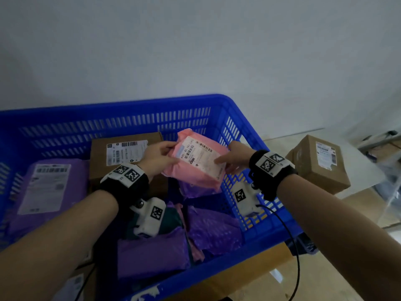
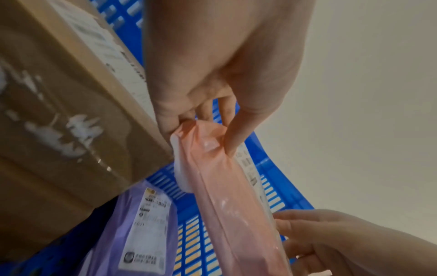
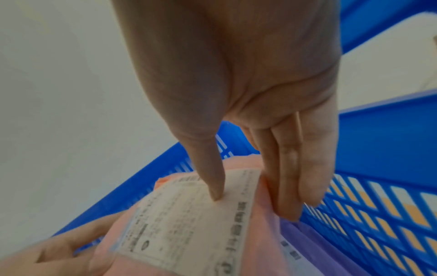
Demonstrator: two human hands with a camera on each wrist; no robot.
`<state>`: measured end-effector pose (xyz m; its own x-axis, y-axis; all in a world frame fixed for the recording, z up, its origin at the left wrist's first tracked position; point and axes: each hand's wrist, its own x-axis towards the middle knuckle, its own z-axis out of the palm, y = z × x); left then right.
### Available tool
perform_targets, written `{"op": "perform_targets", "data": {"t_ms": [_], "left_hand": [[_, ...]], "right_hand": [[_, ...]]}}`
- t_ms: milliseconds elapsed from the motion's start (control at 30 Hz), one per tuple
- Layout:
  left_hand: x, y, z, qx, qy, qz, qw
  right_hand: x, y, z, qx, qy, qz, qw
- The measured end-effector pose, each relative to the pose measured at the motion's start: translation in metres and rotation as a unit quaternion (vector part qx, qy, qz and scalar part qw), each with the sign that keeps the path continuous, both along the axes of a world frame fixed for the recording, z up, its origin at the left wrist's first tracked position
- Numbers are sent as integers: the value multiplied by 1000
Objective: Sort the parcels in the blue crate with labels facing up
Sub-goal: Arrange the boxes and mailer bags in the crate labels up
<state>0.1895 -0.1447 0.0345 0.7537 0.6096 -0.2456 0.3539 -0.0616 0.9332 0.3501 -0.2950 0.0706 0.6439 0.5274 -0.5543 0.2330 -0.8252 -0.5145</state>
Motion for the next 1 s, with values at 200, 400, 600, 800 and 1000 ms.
{"op": "perform_targets", "data": {"t_ms": [200,400,600,800,1000], "left_hand": [[-3,32,31,72,-18,-57,996],[-7,50,53,47,-55,-84,994],[-7,58,61,48,-77,-51,995],[2,49,48,-41,-110,97,988],[7,20,28,-206,-103,74,970]], "right_hand": [[4,1,-1,66,-158,51,984],[1,6,11,307,-26,38,951],[2,9,12,360,-4,15,933],[8,9,8,401,73,-57,911],[23,4,2,412,118,-116,896]]}}
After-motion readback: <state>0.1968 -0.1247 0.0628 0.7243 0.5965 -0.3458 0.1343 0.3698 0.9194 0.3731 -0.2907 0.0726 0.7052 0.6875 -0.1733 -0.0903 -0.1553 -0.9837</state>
